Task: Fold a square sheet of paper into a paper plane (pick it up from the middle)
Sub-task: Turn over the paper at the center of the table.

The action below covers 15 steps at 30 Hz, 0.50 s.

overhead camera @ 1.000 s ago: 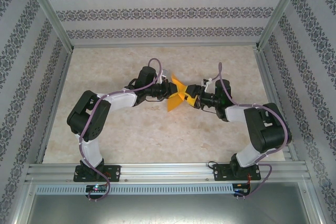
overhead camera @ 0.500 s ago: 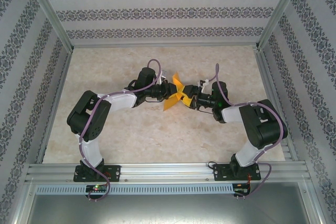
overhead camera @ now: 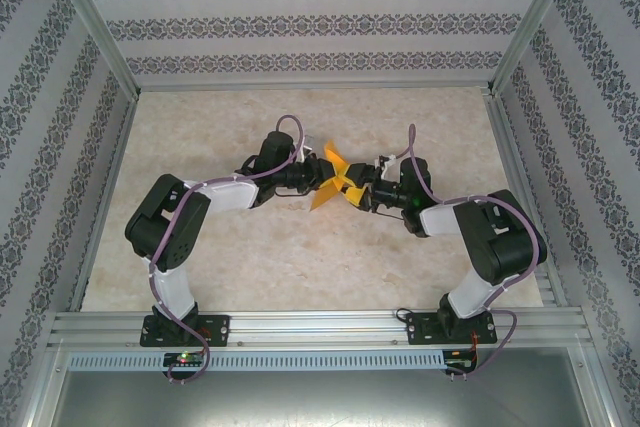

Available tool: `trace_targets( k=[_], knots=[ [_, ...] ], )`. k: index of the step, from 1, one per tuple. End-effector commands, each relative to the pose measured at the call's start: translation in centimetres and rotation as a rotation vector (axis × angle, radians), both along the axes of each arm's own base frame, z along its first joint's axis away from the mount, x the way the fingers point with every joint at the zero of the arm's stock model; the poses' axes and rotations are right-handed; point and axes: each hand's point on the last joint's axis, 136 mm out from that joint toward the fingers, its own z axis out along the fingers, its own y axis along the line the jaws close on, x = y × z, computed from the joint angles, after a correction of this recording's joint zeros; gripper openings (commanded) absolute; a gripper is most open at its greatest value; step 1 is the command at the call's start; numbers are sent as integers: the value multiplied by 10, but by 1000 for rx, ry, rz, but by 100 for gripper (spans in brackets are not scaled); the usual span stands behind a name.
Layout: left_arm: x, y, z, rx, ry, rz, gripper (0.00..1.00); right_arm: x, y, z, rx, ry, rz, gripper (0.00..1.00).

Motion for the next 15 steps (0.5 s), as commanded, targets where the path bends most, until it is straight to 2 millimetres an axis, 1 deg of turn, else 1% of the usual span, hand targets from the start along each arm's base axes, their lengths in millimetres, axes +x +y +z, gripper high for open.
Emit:
trace_targets(
  k=[1,6,10,15],
  knots=[
    [9,4,30,-56,-70,41,15,-2,5,11,37,-29,-6,60],
    [10,2,35,-80,-64,41,16,-3,8,10,58,-18,-9,57],
    [9,2,37,-92,-63,39,17,-1,10,12,87,-21,-11,49],
    [6,2,33,-88,-55,31,18,2,11,14,94,-29,-7,41]
  ],
)
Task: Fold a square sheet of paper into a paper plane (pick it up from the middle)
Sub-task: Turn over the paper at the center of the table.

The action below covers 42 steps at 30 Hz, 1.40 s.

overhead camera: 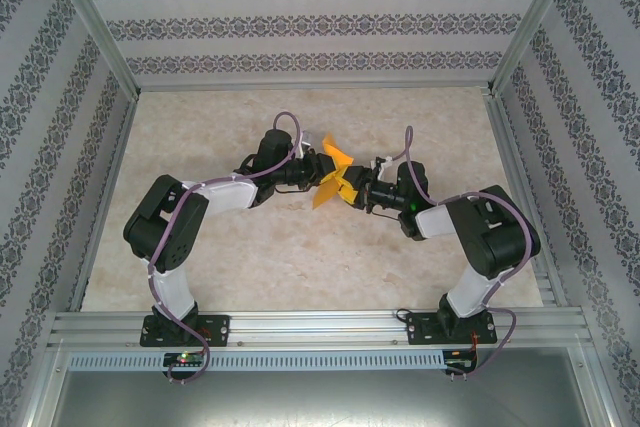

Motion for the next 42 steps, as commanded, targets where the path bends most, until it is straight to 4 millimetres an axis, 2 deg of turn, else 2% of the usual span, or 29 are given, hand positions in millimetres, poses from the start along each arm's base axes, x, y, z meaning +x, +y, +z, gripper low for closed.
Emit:
trace_targets(
  k=[1,11,19,27,31,35,42],
  knots=[
    [0,3,20,-41,-56,2,19,2,3,11,24,-52,0,40],
    [-5,4,16,-18,-55,-17,24,2,-2,13,9,-57,-6,25],
    [-7,7,17,13,-60,-34,30,-2,-3,12,-12,-57,5,18],
    [-8,10,15,65,-70,-56,42,-6,-5,15,-37,-65,17,12],
    [-8,11,23,87,-93,-74,48,-9,-8,16,-81,-77,32,10],
    [-9,10,30,92,-113,-101,50,-14,-12,15,-148,-78,45,11],
    [-11,6,24,87,-99,-127,52,-17,-22,16,-194,-80,46,13]
  ],
)
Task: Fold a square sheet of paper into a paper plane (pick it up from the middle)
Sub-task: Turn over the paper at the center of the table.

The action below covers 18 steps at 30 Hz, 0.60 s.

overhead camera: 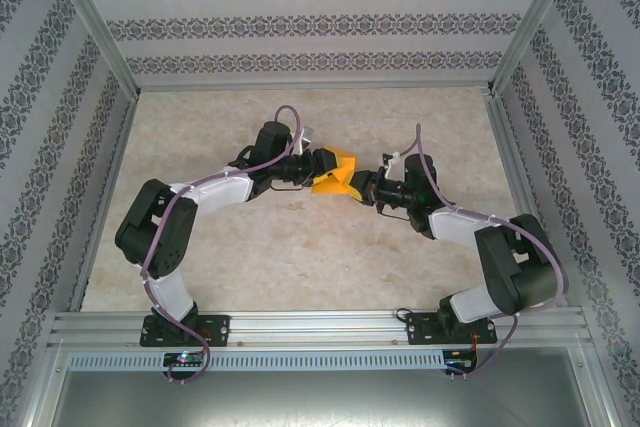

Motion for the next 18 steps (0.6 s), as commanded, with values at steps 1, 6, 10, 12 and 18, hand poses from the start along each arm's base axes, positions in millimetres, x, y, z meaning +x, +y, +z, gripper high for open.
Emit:
trace_targets(
  k=[1,6,10,12,18],
  knots=[
    [0,0,10,-7,-29,-34,52,-2,-4,-1,-34,-12,20,14],
    [1,-3,3,-10,-16,-49,52,-4,-10,-7,-40,-1,11,16],
    [0,-5,-6,-8,2,-62,52,-6,-13,-13,-50,10,9,18],
    [-2,-7,-11,-8,13,-71,53,-8,-14,-17,-55,19,10,20],
    [-4,-13,-20,-4,30,-102,53,-15,-17,-26,-73,44,13,26]
  ],
)
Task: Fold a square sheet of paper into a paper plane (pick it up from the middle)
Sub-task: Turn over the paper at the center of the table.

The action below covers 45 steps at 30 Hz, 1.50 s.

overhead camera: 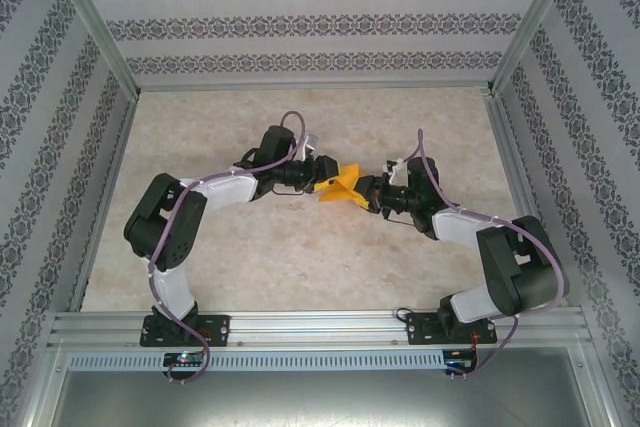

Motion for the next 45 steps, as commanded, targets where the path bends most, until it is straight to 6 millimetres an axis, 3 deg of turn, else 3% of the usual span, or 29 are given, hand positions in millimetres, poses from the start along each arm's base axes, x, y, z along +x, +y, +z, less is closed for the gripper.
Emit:
trace_targets(
  k=[1,8,14,18,23,29,33,38,45],
  knots=[
    [2,-7,5,-11,-26,-42,53,-9,-4,-2,-16,-15,20,26],
    [0,-14,-4,-6,-9,-69,53,-19,-10,-13,-50,10,25,27],
    [-1,-11,-3,39,-26,-83,54,-22,-16,-9,-106,-13,39,23],
    [-2,-5,6,86,-64,-85,54,-25,-32,-4,-279,-57,59,15],
    [-3,5,23,127,-109,-80,55,-37,-57,7,-520,-93,115,13],
    [-1,26,40,150,-142,-45,55,-51,-107,20,-979,-123,207,11],
    [2,45,44,147,-141,0,56,-53,-125,31,-1269,-141,284,11],
    [1,72,48,153,-142,61,56,-48,-117,35,-1502,-160,379,12],
    [-4,123,38,157,-103,190,57,-39,-73,17,-1707,-190,544,12]
  ],
)
